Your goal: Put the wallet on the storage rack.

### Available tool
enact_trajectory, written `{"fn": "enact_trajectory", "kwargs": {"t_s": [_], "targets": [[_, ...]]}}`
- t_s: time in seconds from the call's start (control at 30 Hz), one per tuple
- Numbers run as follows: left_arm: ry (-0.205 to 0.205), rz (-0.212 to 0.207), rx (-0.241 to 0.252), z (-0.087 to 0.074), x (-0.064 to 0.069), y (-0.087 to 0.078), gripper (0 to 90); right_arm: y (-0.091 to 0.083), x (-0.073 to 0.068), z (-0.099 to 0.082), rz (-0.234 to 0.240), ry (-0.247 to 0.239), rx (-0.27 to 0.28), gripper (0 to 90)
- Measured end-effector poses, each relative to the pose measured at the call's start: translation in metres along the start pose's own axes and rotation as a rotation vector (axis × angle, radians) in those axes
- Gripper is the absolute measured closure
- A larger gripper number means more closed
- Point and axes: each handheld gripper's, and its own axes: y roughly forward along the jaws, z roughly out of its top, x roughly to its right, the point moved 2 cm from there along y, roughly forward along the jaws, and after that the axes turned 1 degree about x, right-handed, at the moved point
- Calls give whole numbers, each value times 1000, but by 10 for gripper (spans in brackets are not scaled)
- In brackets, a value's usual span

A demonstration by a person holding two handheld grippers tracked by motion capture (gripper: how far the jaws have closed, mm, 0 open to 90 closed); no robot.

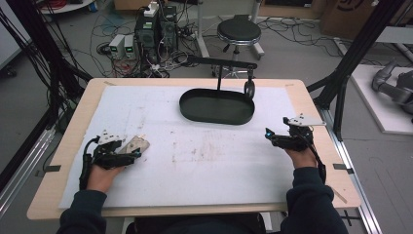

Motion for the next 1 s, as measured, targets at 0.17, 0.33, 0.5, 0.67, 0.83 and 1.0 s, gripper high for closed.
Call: {"fn": "enact_trajectory", "kwargs": {"t_s": [0.17, 0.33, 0.5, 0.67, 0.83, 1.0], "targets": [[53, 42, -61, -2, 6, 5, 198, 0, 0, -1, -2, 2, -3, 189], [54, 29, -47, -3, -1, 1, 326, 0, 1, 0, -2, 5, 4, 189], [82, 40, -34, 2, 0, 0, 386, -1, 2, 0, -1, 11, 7, 189], [54, 14, 37, 11, 2, -3, 420, -3, 3, 0, -1, 20, 9, 189], [51, -24, 128, 29, 13, -5, 437, -3, 5, -1, 0, 34, 17, 189], [86, -83, 156, 57, 27, 7, 442, -3, 7, -2, -2, 45, 16, 189]]}}
